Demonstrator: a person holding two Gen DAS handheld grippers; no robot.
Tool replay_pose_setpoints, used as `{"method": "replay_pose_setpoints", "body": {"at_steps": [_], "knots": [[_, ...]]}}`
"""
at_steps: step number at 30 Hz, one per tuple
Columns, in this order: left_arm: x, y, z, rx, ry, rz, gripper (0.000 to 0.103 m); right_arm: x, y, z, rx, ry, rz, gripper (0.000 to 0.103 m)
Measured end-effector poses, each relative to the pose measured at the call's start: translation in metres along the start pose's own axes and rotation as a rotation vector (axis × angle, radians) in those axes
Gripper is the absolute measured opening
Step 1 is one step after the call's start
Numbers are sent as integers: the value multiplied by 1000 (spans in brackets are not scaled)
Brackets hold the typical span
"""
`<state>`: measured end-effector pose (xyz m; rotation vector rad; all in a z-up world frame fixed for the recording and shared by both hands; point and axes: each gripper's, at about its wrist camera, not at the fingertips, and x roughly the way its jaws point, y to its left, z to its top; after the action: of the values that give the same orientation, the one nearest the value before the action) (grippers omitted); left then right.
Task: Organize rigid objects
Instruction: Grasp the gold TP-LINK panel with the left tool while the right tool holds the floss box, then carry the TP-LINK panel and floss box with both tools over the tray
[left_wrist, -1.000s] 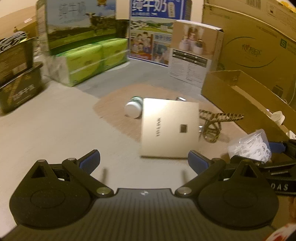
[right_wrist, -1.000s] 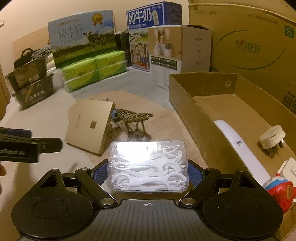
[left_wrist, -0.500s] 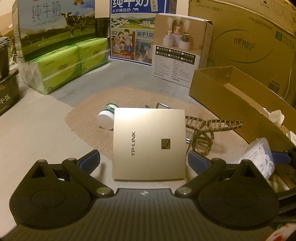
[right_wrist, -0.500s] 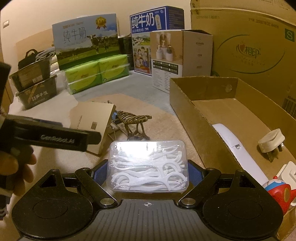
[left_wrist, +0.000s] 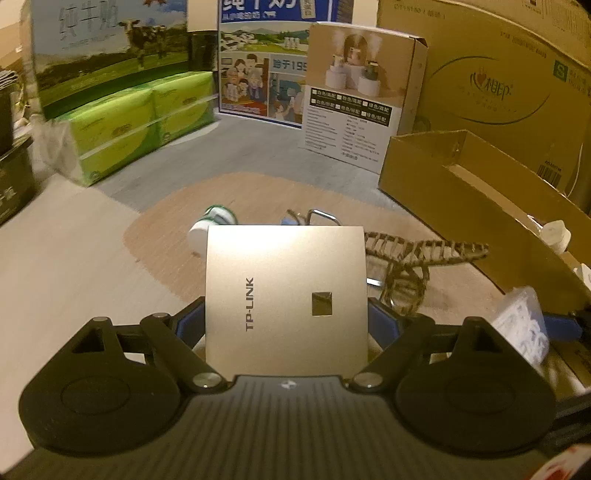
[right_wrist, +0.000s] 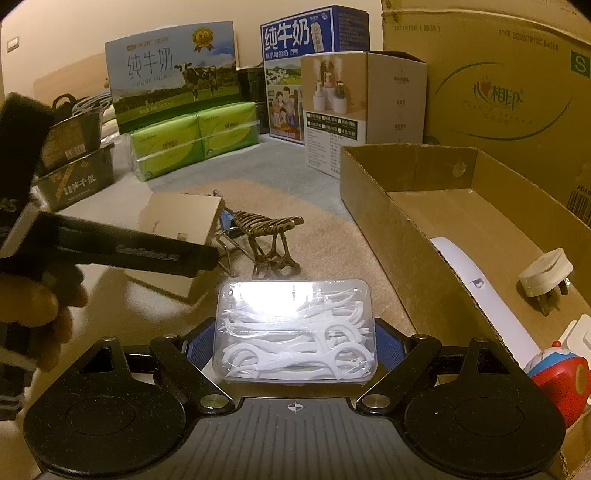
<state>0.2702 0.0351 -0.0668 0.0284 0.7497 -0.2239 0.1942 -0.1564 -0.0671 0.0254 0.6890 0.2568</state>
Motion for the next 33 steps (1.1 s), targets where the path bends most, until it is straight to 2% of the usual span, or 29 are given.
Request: {"method": "replay_pose_setpoints", "body": {"at_steps": [16, 33], "knots": [[-93, -5, -51, -74, 15, 49, 87, -45, 9, -7, 1, 5, 19, 86], [-172, -64, -83, -206, -7, 79, 86, -132, -13, -29, 40, -27, 24, 86]]}}
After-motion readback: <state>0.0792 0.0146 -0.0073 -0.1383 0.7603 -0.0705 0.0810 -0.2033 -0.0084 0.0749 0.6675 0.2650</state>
